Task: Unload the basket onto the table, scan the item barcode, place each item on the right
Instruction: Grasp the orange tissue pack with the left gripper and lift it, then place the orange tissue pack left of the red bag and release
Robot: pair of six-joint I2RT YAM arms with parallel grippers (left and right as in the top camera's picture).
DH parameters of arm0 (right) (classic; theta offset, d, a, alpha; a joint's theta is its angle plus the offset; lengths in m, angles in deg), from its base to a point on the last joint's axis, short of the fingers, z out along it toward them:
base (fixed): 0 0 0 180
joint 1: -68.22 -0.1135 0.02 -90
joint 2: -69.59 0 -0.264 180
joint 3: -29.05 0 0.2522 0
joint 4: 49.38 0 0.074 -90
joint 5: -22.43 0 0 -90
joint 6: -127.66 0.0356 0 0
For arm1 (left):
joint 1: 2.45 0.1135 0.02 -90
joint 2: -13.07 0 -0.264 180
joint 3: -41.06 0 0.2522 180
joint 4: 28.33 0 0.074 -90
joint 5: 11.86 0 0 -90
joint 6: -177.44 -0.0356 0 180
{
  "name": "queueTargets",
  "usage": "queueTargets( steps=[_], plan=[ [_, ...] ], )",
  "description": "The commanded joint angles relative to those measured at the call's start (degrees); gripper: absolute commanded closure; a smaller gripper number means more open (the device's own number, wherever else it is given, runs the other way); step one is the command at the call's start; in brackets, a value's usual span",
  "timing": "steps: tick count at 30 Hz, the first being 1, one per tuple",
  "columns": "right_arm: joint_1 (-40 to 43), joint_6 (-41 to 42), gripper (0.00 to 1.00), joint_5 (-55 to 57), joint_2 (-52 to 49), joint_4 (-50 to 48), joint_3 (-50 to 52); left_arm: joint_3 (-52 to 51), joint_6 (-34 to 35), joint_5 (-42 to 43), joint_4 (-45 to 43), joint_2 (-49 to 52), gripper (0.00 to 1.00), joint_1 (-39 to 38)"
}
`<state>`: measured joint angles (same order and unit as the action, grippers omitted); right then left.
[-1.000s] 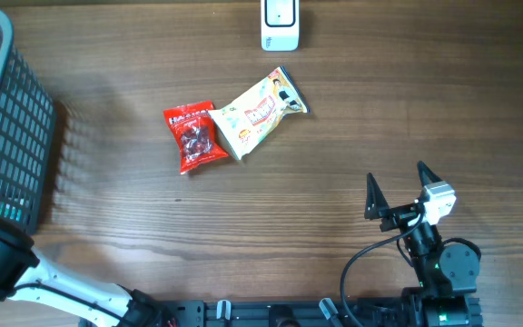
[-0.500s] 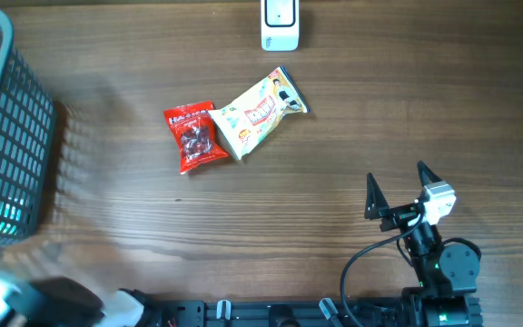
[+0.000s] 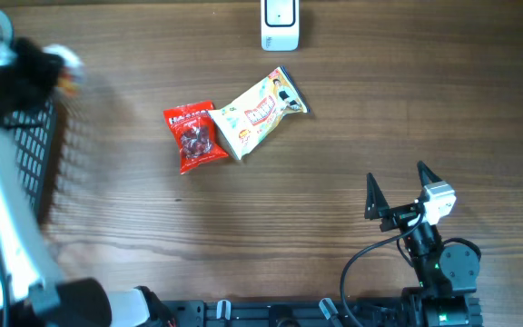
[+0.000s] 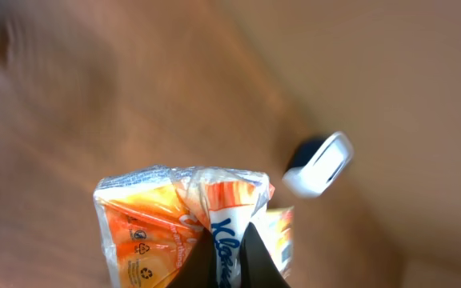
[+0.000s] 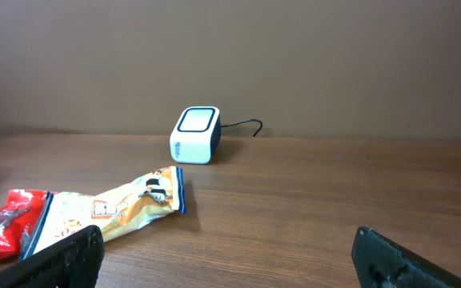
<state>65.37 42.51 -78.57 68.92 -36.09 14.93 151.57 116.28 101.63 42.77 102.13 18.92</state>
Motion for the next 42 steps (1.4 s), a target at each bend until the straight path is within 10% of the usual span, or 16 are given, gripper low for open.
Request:
queueTargets(
  steps=[1, 5, 11, 27, 33, 42],
  plan=[
    [-0.2, -0.3, 0.0, 0.7, 0.4, -0.3, 0.1, -3.9, -0.3, -13.6, 1.9, 6.5, 0.96, -8.3],
    [-0.2, -0.3, 0.0, 0.7, 0.4, -0.3, 0.1, -5.0, -0.3, -17.7, 2.8, 13.0, 0.91, -13.2],
    [-0.2, -0.3, 0.0, 0.7, 0.4, -0.3, 0.1, -5.0, -0.3, -17.6, 2.3, 17.0, 0.3, -15.4],
    [-0.2, -0.3, 0.0, 0.7, 0.4, -0.3, 0.1, 8.1, -4.1, -20.5, 6.1, 1.7, 0.0, -3.8],
    [-0.2, -0.3, 0.0, 0.7, 0.4, -0.3, 0.1, 8.1, 2.3, -35.6, 7.2, -3.3, 0.0, 9.2],
    [-0.2, -0.3, 0.0, 0.7, 0.4, -0.3, 0.1, 4.0, 4.7, -33.2, 9.6, 5.2, 0.0, 27.7]
  ],
)
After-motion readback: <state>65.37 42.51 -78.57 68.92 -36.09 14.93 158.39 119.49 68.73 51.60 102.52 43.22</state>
